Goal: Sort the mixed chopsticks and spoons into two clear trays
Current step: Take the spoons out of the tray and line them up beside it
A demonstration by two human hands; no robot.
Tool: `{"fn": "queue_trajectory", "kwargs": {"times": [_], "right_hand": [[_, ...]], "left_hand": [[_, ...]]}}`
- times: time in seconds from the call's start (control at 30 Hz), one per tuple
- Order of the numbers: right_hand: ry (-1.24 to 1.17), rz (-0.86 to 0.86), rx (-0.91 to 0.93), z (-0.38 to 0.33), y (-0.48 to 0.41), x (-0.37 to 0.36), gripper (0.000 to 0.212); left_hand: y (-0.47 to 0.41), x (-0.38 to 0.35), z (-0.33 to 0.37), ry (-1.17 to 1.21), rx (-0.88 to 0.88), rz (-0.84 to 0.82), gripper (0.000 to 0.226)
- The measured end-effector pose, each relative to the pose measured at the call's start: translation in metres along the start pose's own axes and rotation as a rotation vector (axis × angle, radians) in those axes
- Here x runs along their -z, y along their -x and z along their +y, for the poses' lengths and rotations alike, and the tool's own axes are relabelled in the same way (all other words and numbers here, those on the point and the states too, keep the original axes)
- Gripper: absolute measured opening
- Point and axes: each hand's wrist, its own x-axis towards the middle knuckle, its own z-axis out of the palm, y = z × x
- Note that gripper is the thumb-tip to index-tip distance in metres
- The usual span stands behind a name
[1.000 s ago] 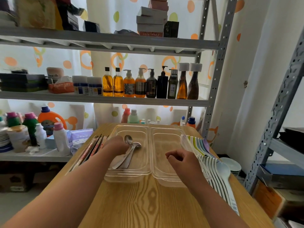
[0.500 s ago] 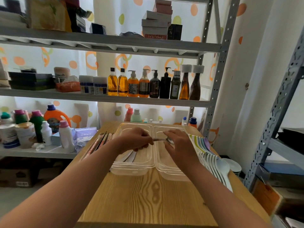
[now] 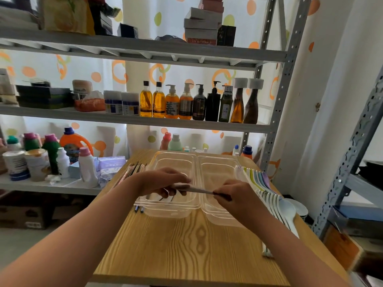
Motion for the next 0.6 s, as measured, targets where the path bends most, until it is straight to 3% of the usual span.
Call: {"fn": "queue_trajectory", "kwargs": {"times": [0.13,0.27,0.43,0.6], "right_hand": [[-0.046,-0.094,-0.044,-0.008,0.013,0.004,0.021],[-0.074,-0.198,-0.029,-0.020,0.029,0.006,0.020],[-0.135,-0.249,-0.035,-0.023,0.041,0.004,0.019],[-0.115,-0.396,-0.059,-0.021,0.046,-0.003,0.020]], "left_hand": [[-0.011,-0.002,-0.010,0.062,0.021,0.325,0.025],[-0.028,0.001,-0.022,-0.063,0.068,0.516,0.020],[-0.043,0.006,-0.039,-0.342,0.123,0.602,0.023],[-0.054,0.010,-0.046,-0.537,0.231,0.546,0.024]]}}
